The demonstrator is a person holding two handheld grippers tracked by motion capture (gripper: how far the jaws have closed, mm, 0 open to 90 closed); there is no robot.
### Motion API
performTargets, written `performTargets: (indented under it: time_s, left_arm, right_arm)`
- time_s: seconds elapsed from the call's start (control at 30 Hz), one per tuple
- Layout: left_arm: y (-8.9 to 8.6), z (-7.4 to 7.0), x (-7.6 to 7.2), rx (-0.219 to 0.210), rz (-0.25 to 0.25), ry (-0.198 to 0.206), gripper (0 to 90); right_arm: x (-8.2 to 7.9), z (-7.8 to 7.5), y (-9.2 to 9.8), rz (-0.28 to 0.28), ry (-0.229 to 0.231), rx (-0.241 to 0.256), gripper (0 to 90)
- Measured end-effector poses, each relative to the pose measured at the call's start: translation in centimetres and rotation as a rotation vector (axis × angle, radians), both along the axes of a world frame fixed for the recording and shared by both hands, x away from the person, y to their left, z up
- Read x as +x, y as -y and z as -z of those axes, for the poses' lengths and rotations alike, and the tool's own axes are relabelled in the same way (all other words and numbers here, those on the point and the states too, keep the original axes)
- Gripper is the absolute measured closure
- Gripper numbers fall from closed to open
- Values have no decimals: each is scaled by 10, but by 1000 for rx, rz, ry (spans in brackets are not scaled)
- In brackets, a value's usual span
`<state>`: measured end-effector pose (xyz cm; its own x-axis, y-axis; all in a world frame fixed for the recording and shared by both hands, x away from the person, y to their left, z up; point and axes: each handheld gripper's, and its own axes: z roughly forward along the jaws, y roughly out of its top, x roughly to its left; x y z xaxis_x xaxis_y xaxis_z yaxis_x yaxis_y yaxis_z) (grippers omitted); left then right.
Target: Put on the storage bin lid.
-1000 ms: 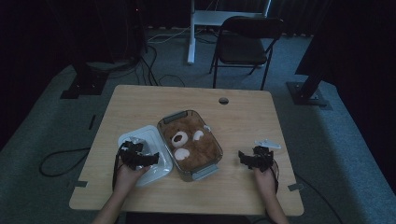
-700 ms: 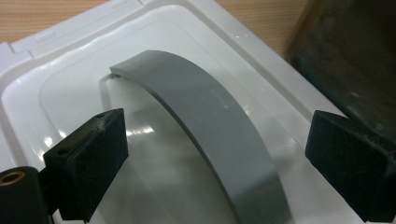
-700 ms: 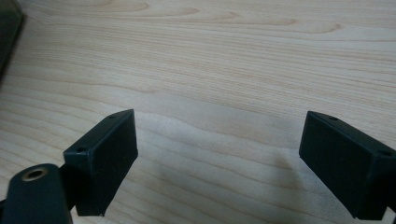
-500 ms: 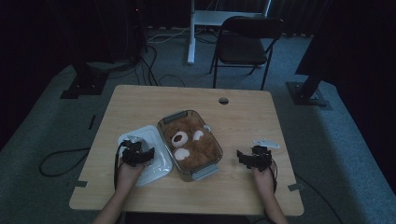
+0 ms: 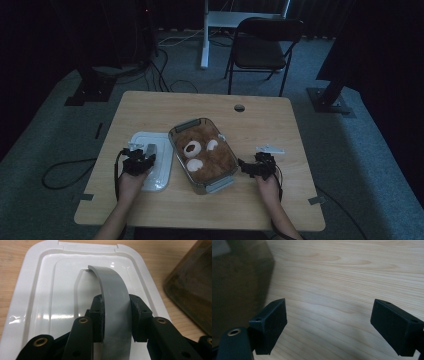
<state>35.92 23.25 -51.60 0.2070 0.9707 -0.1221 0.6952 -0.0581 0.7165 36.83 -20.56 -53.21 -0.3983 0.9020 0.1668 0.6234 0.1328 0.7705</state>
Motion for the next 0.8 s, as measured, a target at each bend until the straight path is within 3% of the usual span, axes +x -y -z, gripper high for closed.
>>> performTargets:
  time_s: [0.33,0.5,0.57,0.6,0.77,0.8]
  left_arm:
    - [-20,-17,-6,-30,-30,41,687]
    - [-28,-38,-15,-30,-57,102,687]
    - [-28,-38,-15,-30,-57,102,687]
    - [-28,-47,-18,-45,-48,119,687]
    - [-27,-63,-24,-64,-28,151,687]
    - [-26,-73,-29,-68,-13,173,687]
  right_arm:
    - [2,-1,-24,-88,7,33,131]
    - [0,2,-23,-133,0,76,126]
    - [-1,3,-24,-139,-2,81,126]
    - [-1,3,-24,-139,-2,81,126]
    - [-5,3,-28,-152,4,67,127]
    - [-6,2,-29,-159,10,67,127]
